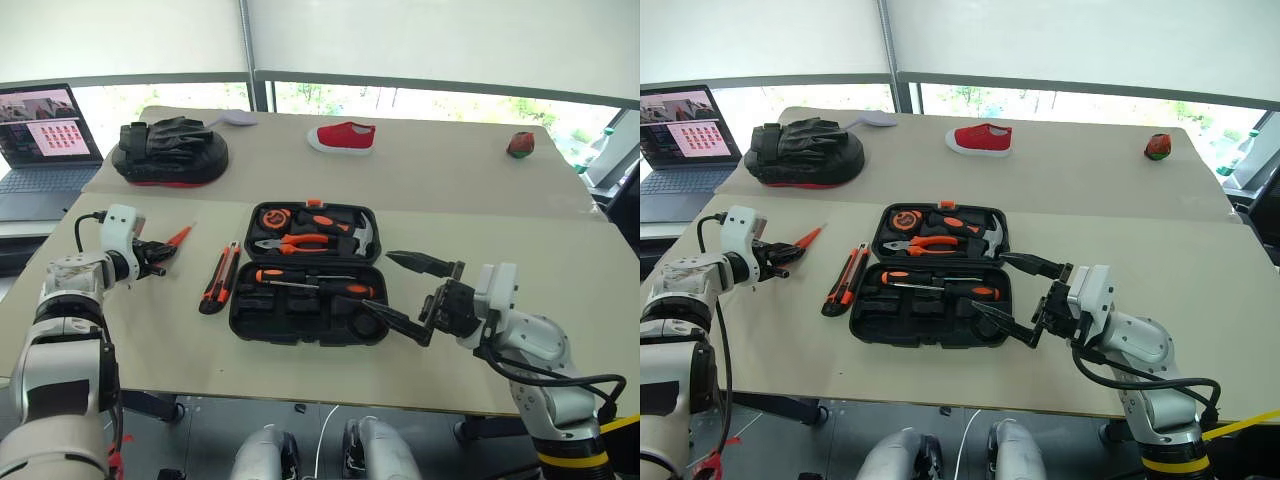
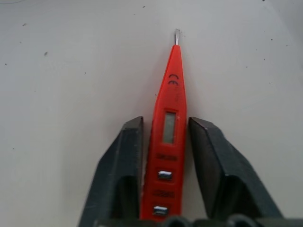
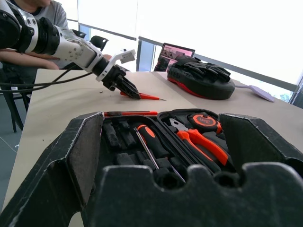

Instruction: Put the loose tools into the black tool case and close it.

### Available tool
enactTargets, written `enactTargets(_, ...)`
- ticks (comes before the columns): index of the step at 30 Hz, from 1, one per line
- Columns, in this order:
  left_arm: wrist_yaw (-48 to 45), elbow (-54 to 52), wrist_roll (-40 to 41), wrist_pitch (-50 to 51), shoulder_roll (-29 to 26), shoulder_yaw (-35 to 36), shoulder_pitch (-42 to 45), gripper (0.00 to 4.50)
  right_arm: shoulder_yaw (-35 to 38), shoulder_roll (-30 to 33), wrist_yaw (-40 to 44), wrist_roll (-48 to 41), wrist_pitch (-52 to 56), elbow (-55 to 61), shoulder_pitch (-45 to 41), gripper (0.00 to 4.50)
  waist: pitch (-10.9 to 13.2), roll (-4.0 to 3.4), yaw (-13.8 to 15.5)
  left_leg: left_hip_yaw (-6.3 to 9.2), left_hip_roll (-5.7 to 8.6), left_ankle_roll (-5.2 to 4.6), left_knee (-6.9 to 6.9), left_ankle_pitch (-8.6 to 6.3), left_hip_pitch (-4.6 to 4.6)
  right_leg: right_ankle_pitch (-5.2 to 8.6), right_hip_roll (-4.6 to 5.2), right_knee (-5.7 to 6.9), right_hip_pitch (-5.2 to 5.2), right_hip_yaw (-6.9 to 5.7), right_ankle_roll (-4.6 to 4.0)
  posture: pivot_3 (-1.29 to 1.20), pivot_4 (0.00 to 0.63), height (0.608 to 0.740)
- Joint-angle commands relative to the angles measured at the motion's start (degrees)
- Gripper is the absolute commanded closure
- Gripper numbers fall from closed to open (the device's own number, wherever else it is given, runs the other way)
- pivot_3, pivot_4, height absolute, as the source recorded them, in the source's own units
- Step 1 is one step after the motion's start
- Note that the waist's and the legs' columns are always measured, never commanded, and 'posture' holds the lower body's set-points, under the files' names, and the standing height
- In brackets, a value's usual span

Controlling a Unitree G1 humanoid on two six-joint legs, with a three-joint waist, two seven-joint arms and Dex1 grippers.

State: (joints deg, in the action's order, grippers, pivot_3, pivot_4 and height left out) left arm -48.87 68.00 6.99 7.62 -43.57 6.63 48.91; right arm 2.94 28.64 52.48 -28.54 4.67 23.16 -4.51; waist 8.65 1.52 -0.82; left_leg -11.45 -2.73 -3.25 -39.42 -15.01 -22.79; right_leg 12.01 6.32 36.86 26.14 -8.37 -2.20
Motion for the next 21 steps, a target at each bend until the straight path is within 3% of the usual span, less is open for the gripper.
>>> enactTargets(1,-10.1,-2.1,4.8,-5.4,-1.3,4.8,-1.4,4.0,2.3,1.8,0.6,-2.0,0.2,1.7,-0.7,0.0,0.0,0.0,0.0,0.0,0.0,-0.02,-0.02,0.0,-0.01,0.0,0.01,0.0,0.01,0.0,0.0,0.0,0.15,0.74)
enactTargets(6,-26.3,-12.8,8.6,-5.1,-2.3,4.9,-1.3,4.0,3.3,5.0,3.3,-3.8,1.1,1.8,0.5,0.0,0.2,0.31,0.5,0.24,-0.08,-0.09,-0.47,0.0,-0.49,0.0,-0.13,0.1,0.15,-0.18,-0.04,0.0,0.15,0.74)
enactTargets(10,-37.8,-42.1,14.6,9.2,-2.6,-2.5,-6.3,4.0,4.6,8.1,6.1,-6.4,2.9,0.8,2.1,0.0,0.2,0.31,0.8,0.24,0.01,-0.27,-0.54,-0.1,-0.49,0.01,-0.1,0.08,0.06,-0.13,-0.03,0.0,0.15,0.74)
enactTargets(14,-39.4,-59.6,10.4,15.6,-4.9,-13.0,-9.2,4.0,3.1,7.6,6.3,-6.7,3.7,-0.4,0.7,0.0,0.2,0.3,0.8,0.25,0.06,-0.48,-0.81,-0.16,-0.46,0.07,-0.09,0.15,-0.05,0.03,0.14,0.0,0.15,0.74)
enactTargets(21,-31.7,-63.1,3.1,19.2,-0.7,-21.5,-8.0,4.0,0.5,5.0,4.9,-5.1,3.1,-0.4,0.2,0.0,0.2,0.3,0.4,0.33,-0.08,-0.37,-0.75,-0.09,-0.39,0.08,-0.19,0.23,0.0,0.08,0.15,0.0,0.15,0.74)
